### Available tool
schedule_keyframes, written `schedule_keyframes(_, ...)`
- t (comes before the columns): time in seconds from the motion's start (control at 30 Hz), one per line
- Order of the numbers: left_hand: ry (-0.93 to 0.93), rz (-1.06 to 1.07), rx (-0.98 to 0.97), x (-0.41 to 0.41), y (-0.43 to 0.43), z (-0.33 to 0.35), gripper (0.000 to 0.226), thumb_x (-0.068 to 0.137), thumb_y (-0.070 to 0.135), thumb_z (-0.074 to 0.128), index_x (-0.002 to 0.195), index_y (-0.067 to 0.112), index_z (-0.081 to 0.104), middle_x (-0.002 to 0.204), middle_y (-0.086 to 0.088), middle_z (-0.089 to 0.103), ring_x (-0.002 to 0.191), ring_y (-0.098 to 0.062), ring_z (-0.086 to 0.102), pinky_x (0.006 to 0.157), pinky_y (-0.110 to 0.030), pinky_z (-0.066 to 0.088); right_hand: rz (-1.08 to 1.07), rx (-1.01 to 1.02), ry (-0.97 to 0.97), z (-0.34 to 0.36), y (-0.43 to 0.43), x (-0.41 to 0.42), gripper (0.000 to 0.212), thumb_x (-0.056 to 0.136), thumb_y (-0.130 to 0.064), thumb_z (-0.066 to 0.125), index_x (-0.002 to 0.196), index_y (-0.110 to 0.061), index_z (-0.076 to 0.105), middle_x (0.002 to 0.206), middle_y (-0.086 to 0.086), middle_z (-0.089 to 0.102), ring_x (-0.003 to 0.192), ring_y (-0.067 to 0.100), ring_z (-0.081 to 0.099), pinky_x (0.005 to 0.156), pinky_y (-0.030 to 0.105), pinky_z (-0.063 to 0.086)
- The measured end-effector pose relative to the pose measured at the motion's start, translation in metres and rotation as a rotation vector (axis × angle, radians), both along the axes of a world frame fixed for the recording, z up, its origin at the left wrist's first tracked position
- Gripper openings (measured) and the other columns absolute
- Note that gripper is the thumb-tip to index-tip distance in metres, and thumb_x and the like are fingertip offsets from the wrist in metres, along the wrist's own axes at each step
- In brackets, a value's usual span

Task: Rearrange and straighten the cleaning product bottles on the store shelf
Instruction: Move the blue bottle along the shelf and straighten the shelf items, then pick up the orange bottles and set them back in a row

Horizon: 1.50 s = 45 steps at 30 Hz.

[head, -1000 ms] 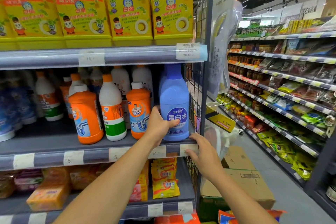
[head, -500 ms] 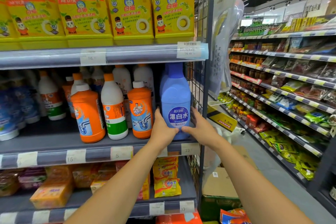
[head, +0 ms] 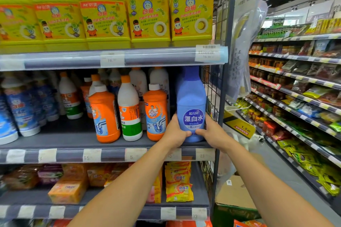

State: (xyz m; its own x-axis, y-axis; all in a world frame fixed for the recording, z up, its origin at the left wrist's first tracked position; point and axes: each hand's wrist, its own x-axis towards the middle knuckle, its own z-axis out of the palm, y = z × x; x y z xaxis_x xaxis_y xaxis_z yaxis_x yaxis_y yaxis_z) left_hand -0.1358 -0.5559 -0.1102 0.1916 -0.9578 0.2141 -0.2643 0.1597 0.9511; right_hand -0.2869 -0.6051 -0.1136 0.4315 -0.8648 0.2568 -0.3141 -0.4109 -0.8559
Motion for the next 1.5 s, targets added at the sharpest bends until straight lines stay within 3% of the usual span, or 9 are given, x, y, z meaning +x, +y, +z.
schedule_keyframes(0.33,-0.047,0.028,0.074,-0.001,0.007,0.009,0.074,0.073,0.003,0.076,0.135,0.015,0.037,0.127,-0.007,0.058,0.114,-0.019,0.057,0.096,-0.038,0.05,-0.071,-0.025,-0.003,-0.005,0.001,0.002,0.065,0.085,-0.014,0.069,0.142,-0.023,0.038,0.128,-0.004,0.058,0.113,0.008,0.055,0.081,0.015,0.044)
schedule_keyframes(0.47,-0.063,0.023,0.107,-0.001,0.029,0.012,0.073,0.078,0.012,0.076,0.139,0.016,0.035,0.136,0.003,0.052,0.11,-0.007,0.051,0.089,-0.025,0.046,-0.254,-0.063,-0.015,-0.009,0.013,0.003,0.06,0.085,-0.017,0.07,0.138,-0.018,0.042,0.133,0.002,0.056,0.121,0.016,0.052,0.097,0.04,0.049)
schedule_keyframes(0.6,-0.105,0.069,0.119,0.015,0.069,0.018,0.075,0.08,0.022,0.073,0.145,0.02,0.035,0.147,0.0,0.043,0.129,-0.014,0.045,0.101,-0.031,0.041,-0.462,-0.259,-0.093,-0.007,0.044,0.005,0.035,0.085,-0.016,0.066,0.114,-0.027,0.052,0.114,-0.004,0.057,0.106,0.014,0.057,0.08,0.028,0.049)
schedule_keyframes(0.77,-0.081,0.153,-0.028,0.059,0.116,0.032,0.025,0.08,0.016,0.071,0.097,0.033,0.061,0.103,0.005,0.068,0.089,-0.006,0.065,0.08,-0.024,0.054,-0.378,-0.344,-0.219,0.005,0.096,0.044,0.032,0.082,-0.009,0.069,0.104,-0.029,0.057,0.104,-0.004,0.06,0.095,0.011,0.06,0.08,0.028,0.049)
schedule_keyframes(0.9,-0.088,0.262,-0.077,0.1,0.131,0.038,0.022,0.082,0.012,0.071,0.093,0.029,0.062,0.093,0.003,0.069,0.085,-0.011,0.065,0.073,-0.021,0.055,-0.285,-0.336,-0.163,0.011,0.111,0.082,0.036,0.079,-0.01,0.073,0.106,-0.026,0.056,0.102,-0.006,0.059,0.095,0.008,0.056,0.079,0.014,0.041)
schedule_keyframes(1.1,-0.119,0.455,-0.196,0.151,0.13,0.032,0.027,0.078,0.014,0.074,0.091,0.032,0.059,0.089,0.007,0.064,0.075,-0.003,0.061,0.063,-0.01,0.048,-0.35,-0.237,-0.159,0.007,0.099,0.124,0.051,0.076,-0.018,0.077,0.121,-0.022,0.054,0.114,-0.007,0.056,0.1,-0.002,0.054,0.07,0.001,0.039)
schedule_keyframes(1.2,-0.163,0.669,-0.23,0.172,0.123,0.027,0.052,0.07,0.024,0.081,0.111,0.027,0.049,0.106,0.004,0.049,0.092,-0.006,0.053,0.075,-0.015,0.044,-0.418,-0.194,-0.217,0.005,0.091,0.144,0.071,0.072,-0.022,0.081,0.133,-0.024,0.044,0.121,-0.007,0.05,0.098,-0.015,0.05,0.073,0.001,0.04)
schedule_keyframes(1.33,-0.185,0.637,-0.12,0.198,0.104,0.024,0.091,0.064,0.026,0.085,0.138,0.018,0.031,0.131,-0.008,0.036,0.121,-0.026,0.043,0.101,-0.043,0.043,-0.483,-0.134,-0.228,0.008,0.077,0.166,0.092,0.067,-0.03,0.084,0.143,-0.022,0.032,0.133,0.002,0.051,0.114,0.014,0.055,0.096,0.035,0.047)
schedule_keyframes(1.5,-0.16,0.485,-0.143,0.221,0.086,0.013,0.08,0.064,0.023,0.085,0.128,0.021,0.037,0.114,-0.001,0.045,0.103,-0.019,0.05,0.084,-0.029,0.041,-0.552,-0.134,-0.237,0.005,0.063,0.174,0.081,0.062,-0.029,0.087,0.129,-0.025,0.041,0.114,-0.002,0.059,0.099,0.017,0.059,0.082,0.029,0.046)
